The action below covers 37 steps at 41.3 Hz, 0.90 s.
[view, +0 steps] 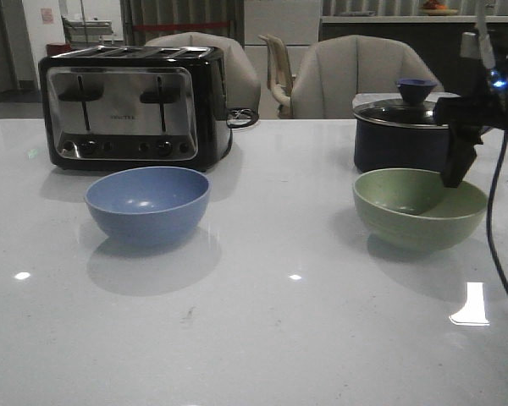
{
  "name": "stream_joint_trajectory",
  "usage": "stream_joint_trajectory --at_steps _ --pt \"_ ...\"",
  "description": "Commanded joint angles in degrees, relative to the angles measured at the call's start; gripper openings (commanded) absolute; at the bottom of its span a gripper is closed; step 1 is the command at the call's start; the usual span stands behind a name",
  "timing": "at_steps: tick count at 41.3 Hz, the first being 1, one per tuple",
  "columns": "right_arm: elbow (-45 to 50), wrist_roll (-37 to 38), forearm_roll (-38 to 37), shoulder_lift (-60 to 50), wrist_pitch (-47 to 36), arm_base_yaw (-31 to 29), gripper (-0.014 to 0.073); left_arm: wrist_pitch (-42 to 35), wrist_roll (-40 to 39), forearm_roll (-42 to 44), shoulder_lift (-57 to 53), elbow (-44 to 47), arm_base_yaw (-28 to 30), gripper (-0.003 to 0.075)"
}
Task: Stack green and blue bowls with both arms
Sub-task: 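Lower the right gripper onto the rim of the green bowl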
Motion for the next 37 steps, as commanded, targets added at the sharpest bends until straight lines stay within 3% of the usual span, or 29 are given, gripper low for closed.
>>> stream_joint_trajectory --at_steps 1,5,13,18,28,37 --pt "-4.6 -0.3 1.1 1.2 -0.7 0.1 0.058 -4.9 -0.5 -0.8 0.4 -1.7 0.0 0.0102" --pt "-6.7 -0.6 1.1 3.4 1.2 0.1 0.0496 -4.9 -0.5 -0.8 0.4 -1.7 0.0 0.0102" --pt "-7.5 -0.8 2.2 4.3 1.5 0.1 0.0236 -4.9 -0.5 -0.8 0.4 -1.7 0.0 0.0102" --pt "-7.5 -0.8 2.2 4.3 2.4 0.1 0.0133 -4.9 -0.5 -0.8 0.4 -1.7 0.0 0.0102" --pt "-7.8 -3.3 2.2 1.5 4.6 1.4 0.0053 -4.9 -0.5 -0.8 0.4 -1.7 0.0 0.0102" --pt "-7.8 -8.0 2.1 -5.0 6.9 9.2 0.0053 -4.9 -0.5 -0.8 0.4 -1.7 0.0 0.0102"
